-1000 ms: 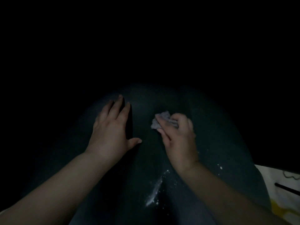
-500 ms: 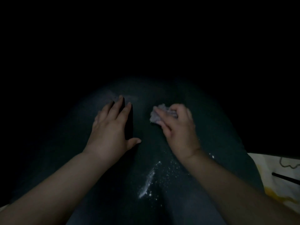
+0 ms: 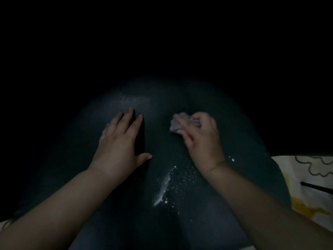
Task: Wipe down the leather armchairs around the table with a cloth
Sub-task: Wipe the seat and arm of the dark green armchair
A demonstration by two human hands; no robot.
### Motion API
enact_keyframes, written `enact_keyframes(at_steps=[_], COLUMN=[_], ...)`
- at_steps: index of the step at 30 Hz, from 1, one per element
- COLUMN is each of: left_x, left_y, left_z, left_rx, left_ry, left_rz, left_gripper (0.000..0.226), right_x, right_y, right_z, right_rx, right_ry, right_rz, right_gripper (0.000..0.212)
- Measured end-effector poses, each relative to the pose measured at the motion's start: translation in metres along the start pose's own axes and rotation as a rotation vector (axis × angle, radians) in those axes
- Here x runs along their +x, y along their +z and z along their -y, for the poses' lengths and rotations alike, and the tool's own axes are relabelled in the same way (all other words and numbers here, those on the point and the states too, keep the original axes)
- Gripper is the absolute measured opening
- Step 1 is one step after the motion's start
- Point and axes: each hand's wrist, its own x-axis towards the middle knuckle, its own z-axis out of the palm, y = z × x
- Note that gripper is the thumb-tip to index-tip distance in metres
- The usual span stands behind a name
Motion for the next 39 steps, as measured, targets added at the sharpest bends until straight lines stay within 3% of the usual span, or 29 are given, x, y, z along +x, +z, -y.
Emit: enact_keyframes(at_steps=[4, 6, 8, 10, 13, 16, 20, 23, 29, 33, 36, 39], left_x=[-0.005, -0.007, -0.010, -0.013, -0.019, -0.027, -0.037, -0.044, -0.063, -0.078, -0.088, -0.095], left_y=[0.005, 0.006, 0.007, 0.010, 0.011, 0.010, 0.008, 0.010, 0.012, 0.016, 0.021, 0.023], left_z=[0.001, 0.002, 0.004, 0.007, 0.014, 0.022, 0.029, 0.034, 0.053, 0.062, 0.066, 0.073], left_rx=[-0.012, -0.004, 0.005, 0.019, 0.028, 0.029, 0.022, 0.018, 0.030, 0.017, 0.014, 0.023], left_ry=[0.030, 0.046, 0.053, 0.065, 0.079, 0.075, 0.059, 0.063, 0.064, 0.078, 0.078, 0.084], left_rz=[0.011, 0.013, 0.014, 0.011, 0.007, 0.014, 0.035, 0.041, 0.039, 0.038, 0.031, 0.022], left_gripper=[0.108, 0.108, 0.108, 0.107, 0.102, 0.099, 0.098, 0.098, 0.096, 0.094, 0.093, 0.087], right_x=[-0.030, -0.054, -0.064, -0.052, -0.028, -0.049, -0.096, -0.080, -0.082, -0.128, -0.116, -0.104], right_y=[-0.010, 0.003, 0.019, 0.027, 0.023, 0.007, 0.024, 0.039, 0.024, 0.046, 0.062, 0.052], right_z=[-0.018, 0.000, 0.025, 0.037, 0.019, 0.003, 0.041, 0.057, 0.029, 0.073, 0.096, 0.079], right_rx=[0.021, 0.066, 0.078, 0.066, 0.038, -0.016, 0.047, 0.058, 0.010, 0.019, 0.044, 0.003], right_ry=[0.218, 0.202, 0.082, -0.058, 0.070, 0.208, 0.160, 0.055, 0.293, 0.239, 0.133, 0.206], right_rz=[-0.203, -0.121, 0.032, 0.080, -0.083, -0.208, -0.133, -0.041, -0.295, -0.217, -0.108, -0.222], right_gripper=[0.042, 0.039, 0.037, 0.045, 0.034, 0.038, 0.046, 0.042, 0.040, 0.045, 0.043, 0.040])
